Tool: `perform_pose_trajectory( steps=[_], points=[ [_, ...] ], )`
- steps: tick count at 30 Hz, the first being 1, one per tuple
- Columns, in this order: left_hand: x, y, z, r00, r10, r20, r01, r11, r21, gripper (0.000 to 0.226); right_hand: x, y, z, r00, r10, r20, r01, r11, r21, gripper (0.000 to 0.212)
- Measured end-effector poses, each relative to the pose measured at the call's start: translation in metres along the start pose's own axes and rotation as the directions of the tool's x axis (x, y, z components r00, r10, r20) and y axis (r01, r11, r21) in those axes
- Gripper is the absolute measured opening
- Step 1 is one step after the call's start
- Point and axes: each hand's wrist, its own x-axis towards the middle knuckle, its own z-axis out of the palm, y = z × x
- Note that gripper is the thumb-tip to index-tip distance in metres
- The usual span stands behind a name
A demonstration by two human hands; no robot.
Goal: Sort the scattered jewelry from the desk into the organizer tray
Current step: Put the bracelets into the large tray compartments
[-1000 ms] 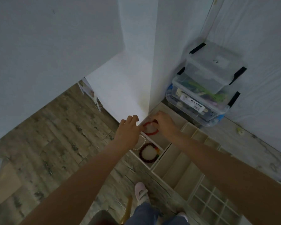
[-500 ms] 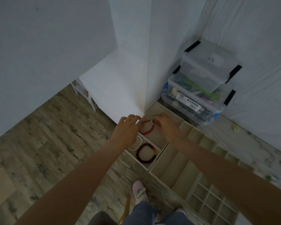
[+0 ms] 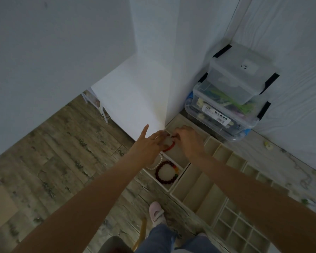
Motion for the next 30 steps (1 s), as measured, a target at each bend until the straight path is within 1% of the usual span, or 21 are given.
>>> perform_pose_trajectory(
  steps=[2, 8, 10, 12, 14, 17, 19, 22, 25, 28, 30],
  points=[
    [0.0, 0.0, -0.002, 1.0, 0.006, -0.005, -0.006, 0.999, 0.041, 0.059, 0.0, -0.003, -0.001, 1.0, -0.008, -0.028, 0.007, 0.999, -0.035, 0.015],
    [0.002, 0.002, -0.005, 1.0, 0.011, -0.026, -0.01, 0.999, 0.04, 0.057, 0.001, -0.007, 0.001, 0.998, -0.031, -0.051, 0.028, 0.997, -0.066, 0.012],
    [0.0, 0.002, -0.004, 1.0, 0.009, -0.011, -0.009, 1.0, 0.015, 0.059, 0.0, -0.01, 0.002, 0.997, -0.046, -0.063, 0.042, 0.997, -0.061, 0.013],
    [0.0, 0.002, -0.002, 1.0, 0.011, -0.008, -0.012, 0.999, -0.05, 0.061, -0.001, -0.014, 0.002, 0.998, -0.043, -0.053, 0.039, 0.997, -0.067, 0.018],
    [0.001, 0.002, -0.001, 0.999, 0.018, -0.027, -0.02, 0.996, -0.091, 0.059, -0.001, -0.015, 0.003, 0.999, -0.01, -0.054, 0.007, 0.998, -0.061, 0.018],
    [0.002, 0.002, -0.003, 0.999, 0.025, -0.038, -0.028, 0.997, -0.078, 0.056, 0.002, -0.012, 0.001, 0.994, 0.107, -0.024, -0.107, 0.994, 0.008, 0.019],
    [0.002, 0.001, -0.003, 0.999, 0.035, -0.036, -0.037, 0.998, -0.056, 0.055, 0.007, -0.006, 0.002, 0.98, 0.188, 0.057, -0.194, 0.974, 0.114, 0.02],
    [0.003, 0.0, -0.004, 0.999, 0.037, -0.036, -0.037, 0.999, -0.016, 0.051, 0.015, 0.0, 0.004, 0.948, 0.258, 0.188, -0.303, 0.914, 0.27, 0.017],
    [0.004, 0.0, -0.005, 0.999, 0.027, -0.031, -0.026, 0.999, 0.033, 0.041, 0.019, 0.002, 0.003, 0.935, 0.265, 0.234, -0.336, 0.875, 0.349, 0.011],
    [0.004, -0.001, -0.005, 0.999, 0.021, -0.028, -0.019, 0.996, 0.09, 0.033, 0.021, 0.004, 0.002, 0.936, 0.238, 0.257, -0.328, 0.857, 0.397, 0.018],
    [0.003, -0.001, -0.006, 1.0, 0.015, -0.014, -0.014, 0.994, 0.104, 0.032, 0.022, 0.007, 0.002, 0.933, 0.224, 0.282, -0.328, 0.85, 0.412, 0.016]
  ],
)
